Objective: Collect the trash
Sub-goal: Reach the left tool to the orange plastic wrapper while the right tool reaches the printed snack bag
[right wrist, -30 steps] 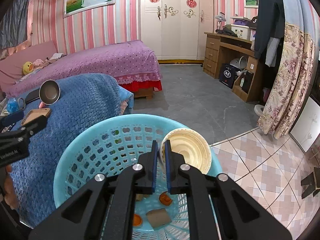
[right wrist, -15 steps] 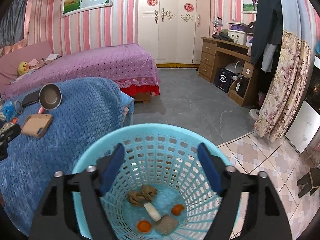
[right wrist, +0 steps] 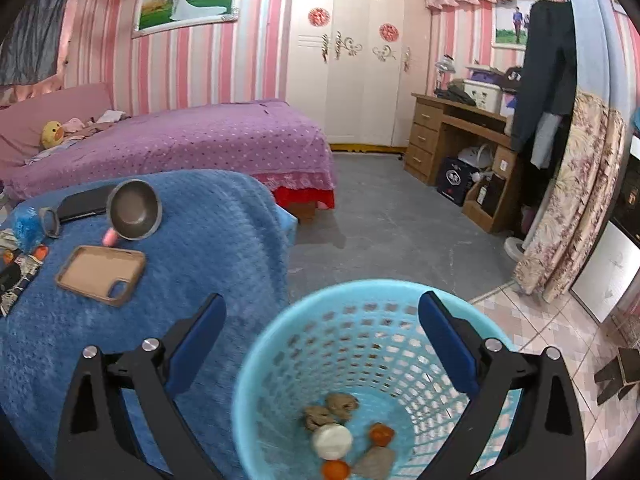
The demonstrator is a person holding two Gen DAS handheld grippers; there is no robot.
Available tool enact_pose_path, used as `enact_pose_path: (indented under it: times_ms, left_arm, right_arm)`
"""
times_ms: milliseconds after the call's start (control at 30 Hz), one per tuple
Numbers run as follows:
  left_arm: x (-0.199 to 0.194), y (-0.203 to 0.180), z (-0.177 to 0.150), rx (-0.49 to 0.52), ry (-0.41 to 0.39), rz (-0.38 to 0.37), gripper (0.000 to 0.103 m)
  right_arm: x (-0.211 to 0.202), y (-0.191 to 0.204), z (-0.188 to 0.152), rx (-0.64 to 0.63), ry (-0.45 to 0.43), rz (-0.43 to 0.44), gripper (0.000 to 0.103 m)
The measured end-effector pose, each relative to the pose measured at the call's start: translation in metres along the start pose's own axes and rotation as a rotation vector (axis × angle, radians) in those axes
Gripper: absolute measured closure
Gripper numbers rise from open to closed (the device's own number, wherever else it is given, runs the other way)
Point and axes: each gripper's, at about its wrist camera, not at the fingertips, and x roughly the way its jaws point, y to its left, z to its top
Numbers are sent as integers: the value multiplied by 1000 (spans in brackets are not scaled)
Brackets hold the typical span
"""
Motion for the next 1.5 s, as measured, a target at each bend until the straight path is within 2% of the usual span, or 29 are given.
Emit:
enact_pose_path:
  times_ms: [133, 400, 733, 1033, 1100, 1233, 1367, 1500]
  left_arm:
    - [6, 26, -1, -17, 0, 16, 6]
    - [13, 72, -6, 13, -47, 102, 6]
    - [29, 146, -8, -77, -5, 158, 6]
    - [41, 208, -15, -151, 25, 238, 6]
    - [43, 220, -16, -165, 28, 251, 6]
    - [47, 247, -21, -209, 43, 274, 6]
    - [50, 265, -22, -264, 52, 266, 6]
    - [54, 272, -24, -255, 58, 286, 6]
  right_arm:
    - [2, 30, 2, -26, 3, 24, 7]
    - [7, 79, -1, -47, 26, 67, 5]
    - [7, 145, 1, -62, 43, 146, 5]
    - [5, 228, 3, -156, 56, 237, 5]
    - [5, 245, 4, -157, 65, 254, 5]
    - [13, 283, 2, -143, 121, 345, 5]
    - [20, 316, -6, -150, 156, 384, 5]
    - [25, 343, -15, -187, 188, 408, 6]
